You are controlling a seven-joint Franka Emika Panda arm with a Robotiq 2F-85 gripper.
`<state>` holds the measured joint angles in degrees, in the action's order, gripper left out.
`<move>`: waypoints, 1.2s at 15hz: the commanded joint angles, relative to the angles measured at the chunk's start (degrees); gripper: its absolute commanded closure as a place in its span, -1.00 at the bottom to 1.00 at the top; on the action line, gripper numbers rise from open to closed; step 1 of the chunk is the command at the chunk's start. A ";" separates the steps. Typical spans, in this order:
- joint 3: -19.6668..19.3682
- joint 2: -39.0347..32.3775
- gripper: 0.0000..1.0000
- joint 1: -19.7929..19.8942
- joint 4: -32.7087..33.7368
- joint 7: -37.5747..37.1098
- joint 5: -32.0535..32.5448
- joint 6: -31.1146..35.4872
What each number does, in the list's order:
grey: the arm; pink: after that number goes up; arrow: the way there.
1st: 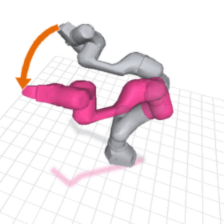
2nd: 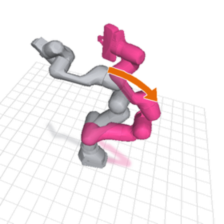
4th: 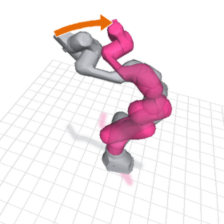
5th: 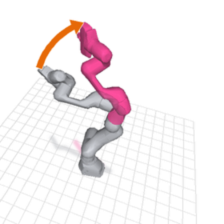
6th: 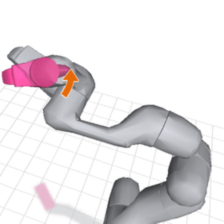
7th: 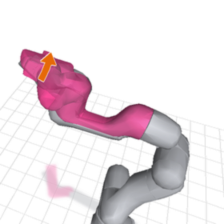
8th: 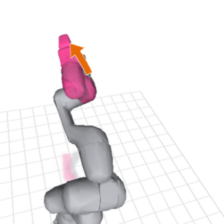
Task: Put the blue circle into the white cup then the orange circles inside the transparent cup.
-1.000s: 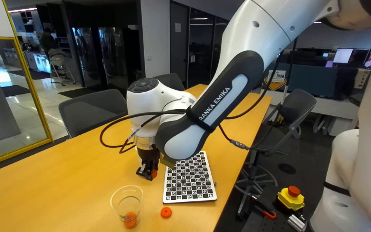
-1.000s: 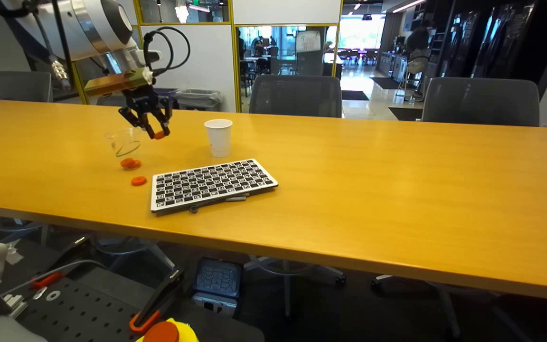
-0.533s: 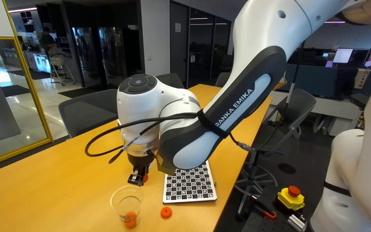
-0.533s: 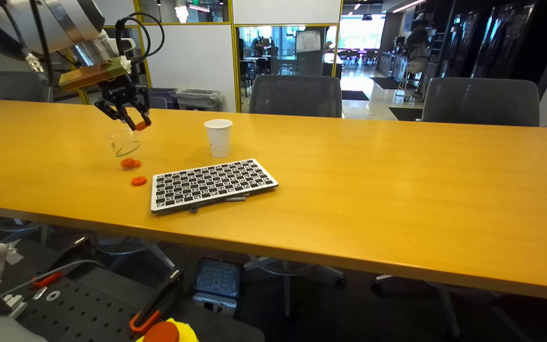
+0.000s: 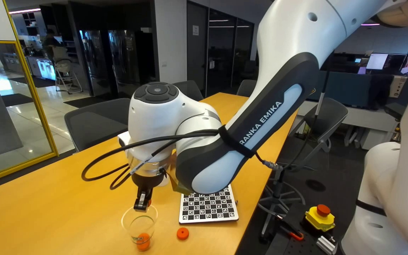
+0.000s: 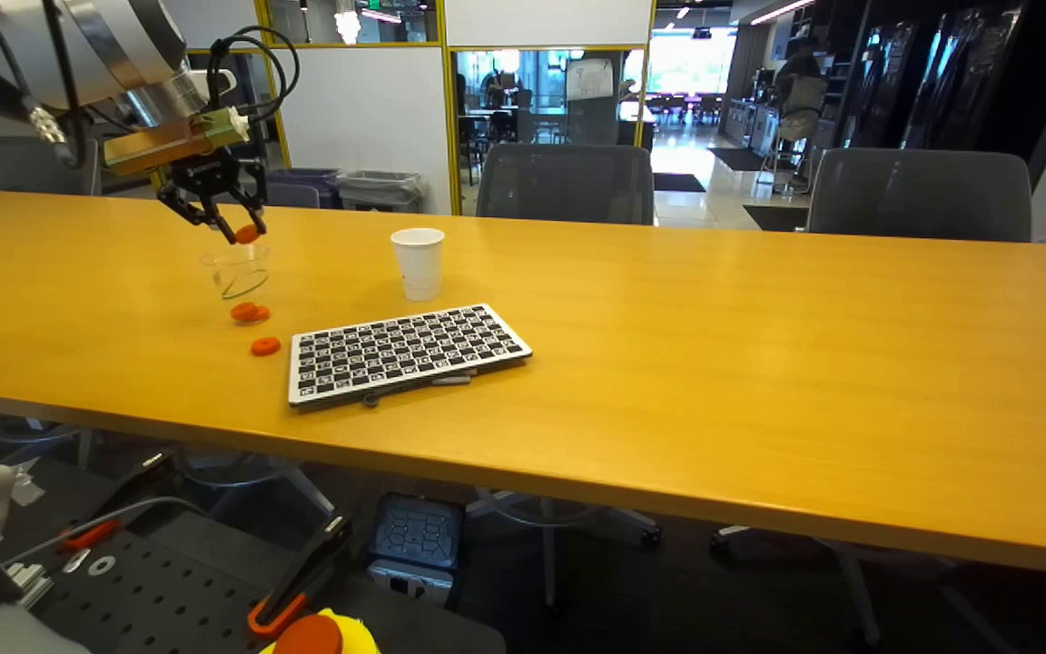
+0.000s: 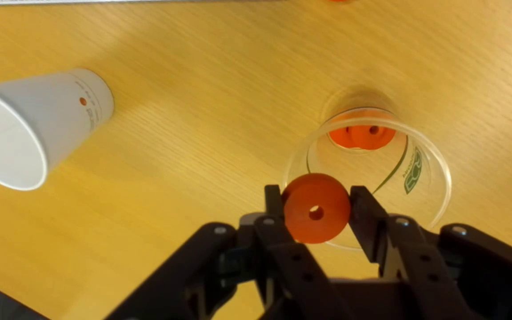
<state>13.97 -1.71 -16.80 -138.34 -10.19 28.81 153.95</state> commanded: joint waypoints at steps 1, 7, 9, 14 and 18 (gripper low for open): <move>0.95 -0.16 0.51 0.39 -0.92 10.25 -6.87 3.58; 1.86 -1.42 0.51 0.76 -0.53 23.86 -18.46 3.39; 1.86 -1.49 0.50 0.94 -0.21 26.64 -21.36 2.67; 1.40 -1.38 -0.80 1.49 0.33 27.88 -23.82 1.44; -0.41 1.45 -1.00 1.97 -1.32 19.18 -17.64 1.09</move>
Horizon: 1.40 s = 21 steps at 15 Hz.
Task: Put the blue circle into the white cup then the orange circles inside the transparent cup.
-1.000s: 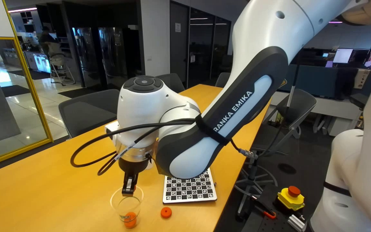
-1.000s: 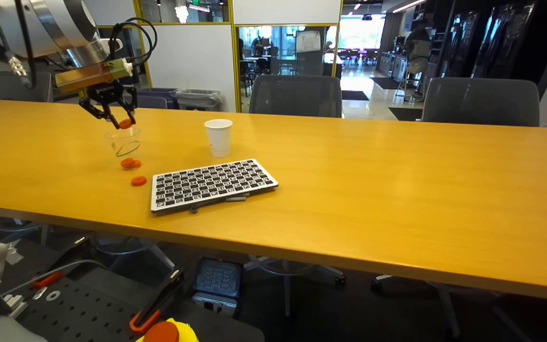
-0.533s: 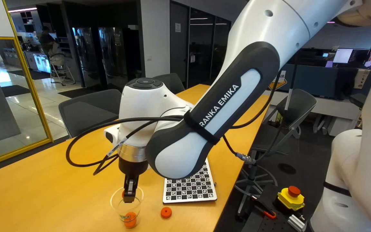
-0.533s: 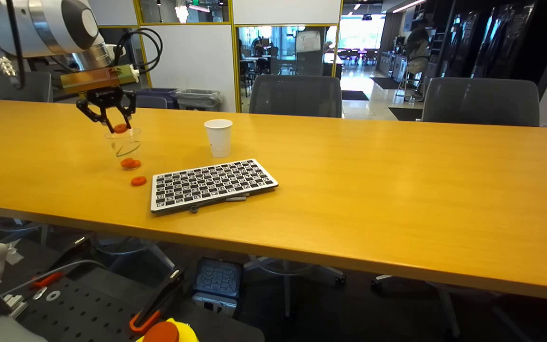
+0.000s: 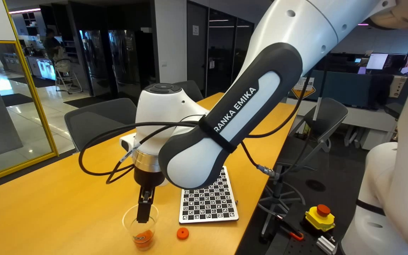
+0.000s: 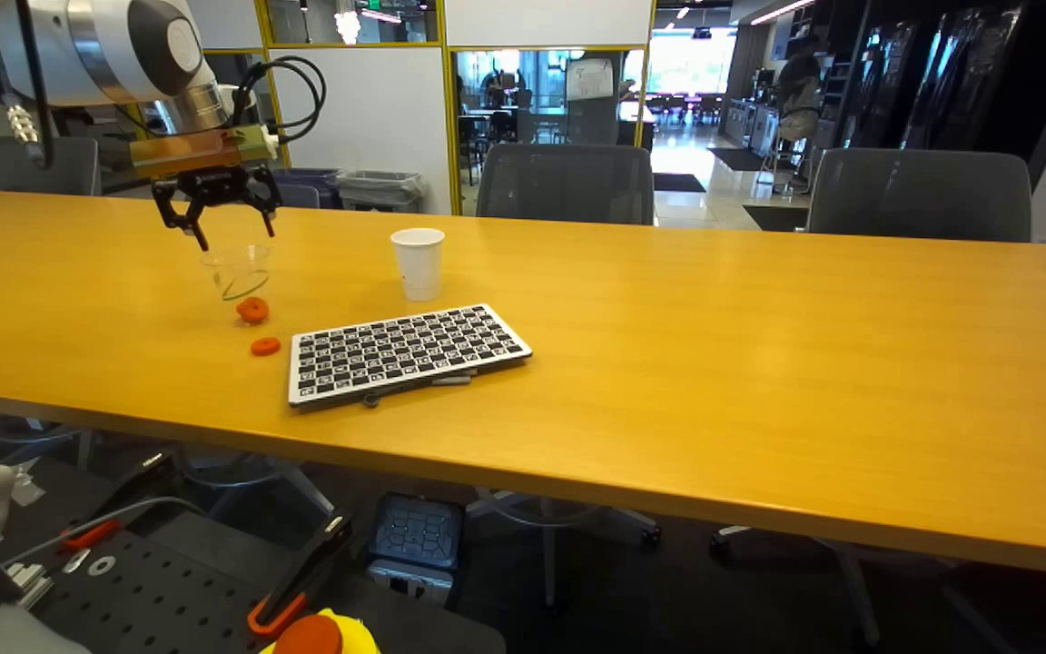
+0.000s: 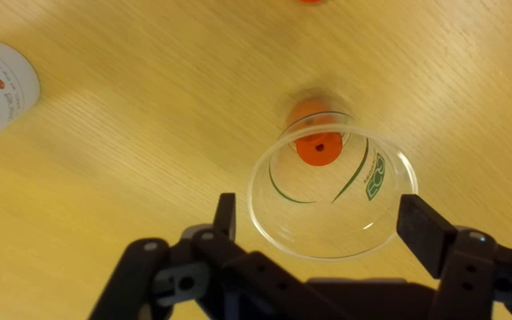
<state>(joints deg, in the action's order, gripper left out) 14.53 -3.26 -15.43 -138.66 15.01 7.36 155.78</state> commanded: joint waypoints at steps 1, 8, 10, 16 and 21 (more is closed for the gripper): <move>-1.37 3.94 -1.00 0.80 -1.70 -8.36 5.14 -0.63; -1.59 7.76 -1.00 1.85 -6.26 -18.11 9.55 -4.87; -1.37 7.68 -1.00 1.82 -7.31 -18.85 9.08 -5.45; -1.36 5.71 -1.00 2.10 -9.23 -25.47 9.08 -4.77; -1.47 2.46 -1.00 1.72 -10.00 -25.89 5.90 -2.23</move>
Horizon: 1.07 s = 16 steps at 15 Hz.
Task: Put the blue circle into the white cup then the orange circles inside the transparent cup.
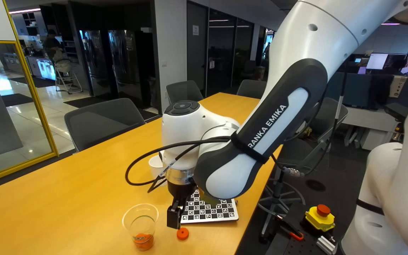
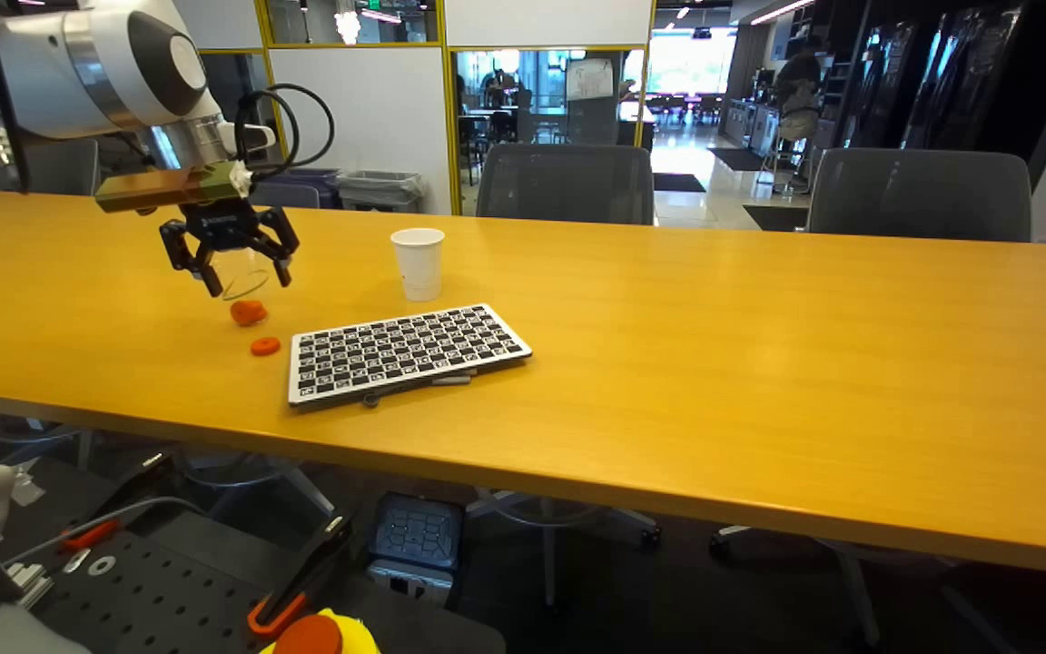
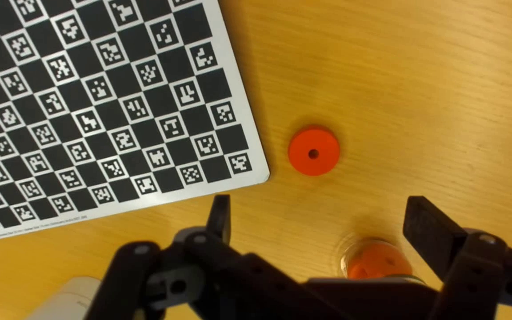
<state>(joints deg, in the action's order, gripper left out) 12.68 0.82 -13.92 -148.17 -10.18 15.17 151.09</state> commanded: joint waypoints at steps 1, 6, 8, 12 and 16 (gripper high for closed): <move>0.30 -2.43 -1.00 0.19 -0.67 -0.29 -2.96 3.45; 0.33 -6.83 -1.00 0.63 -1.06 4.48 -10.44 8.77; 0.76 -8.64 -1.00 1.09 -0.68 7.53 -14.06 10.06; 1.67 -10.60 -1.00 1.94 -0.22 12.06 -19.30 10.60; 2.37 -11.68 -1.00 2.74 0.16 14.45 -22.01 10.23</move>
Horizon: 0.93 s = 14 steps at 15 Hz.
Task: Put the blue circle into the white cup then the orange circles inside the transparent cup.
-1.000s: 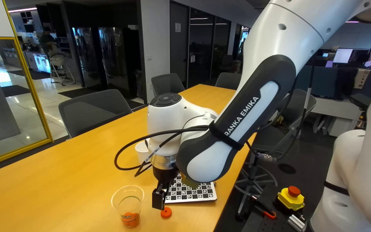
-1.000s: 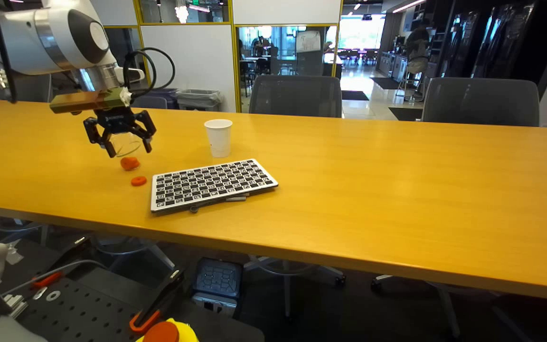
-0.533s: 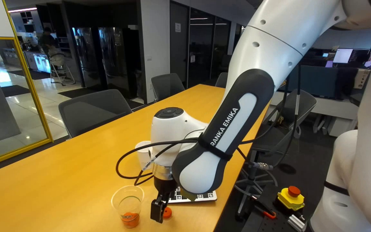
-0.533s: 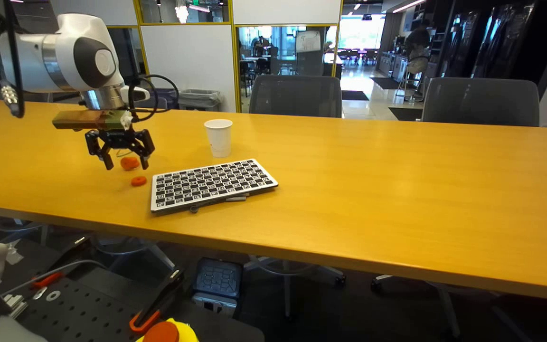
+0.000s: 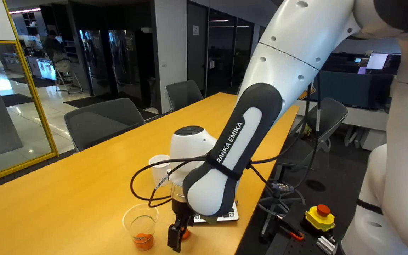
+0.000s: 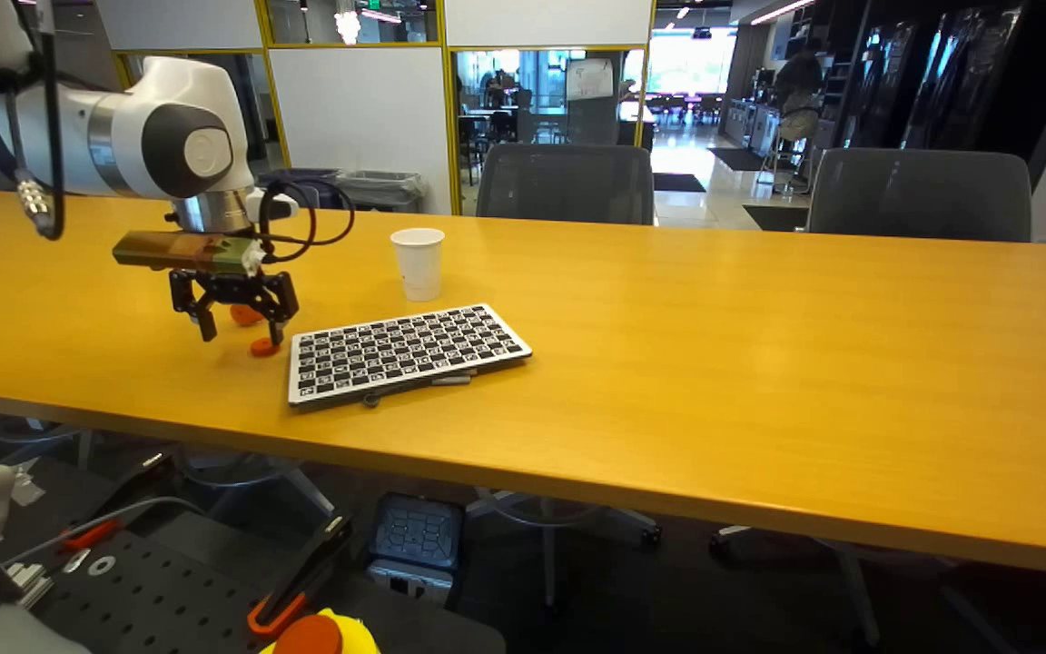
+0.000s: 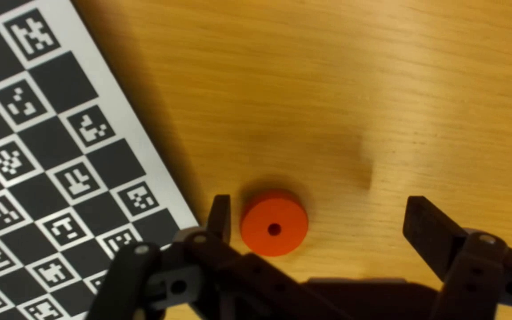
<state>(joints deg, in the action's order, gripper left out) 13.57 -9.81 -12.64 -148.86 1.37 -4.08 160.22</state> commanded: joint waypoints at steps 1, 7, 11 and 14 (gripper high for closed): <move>1.63 -1.22 -1.00 1.67 1.05 3.42 -3.25 0.86; 2.03 -2.22 -1.00 2.56 2.52 5.67 -4.06 0.11; 2.22 -3.12 -1.00 3.06 3.61 6.55 -4.10 -0.18; 2.39 -3.73 -1.00 3.38 4.24 6.93 -4.10 -0.37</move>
<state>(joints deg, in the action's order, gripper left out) 14.59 -12.41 -10.64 -146.33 6.12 -6.42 160.19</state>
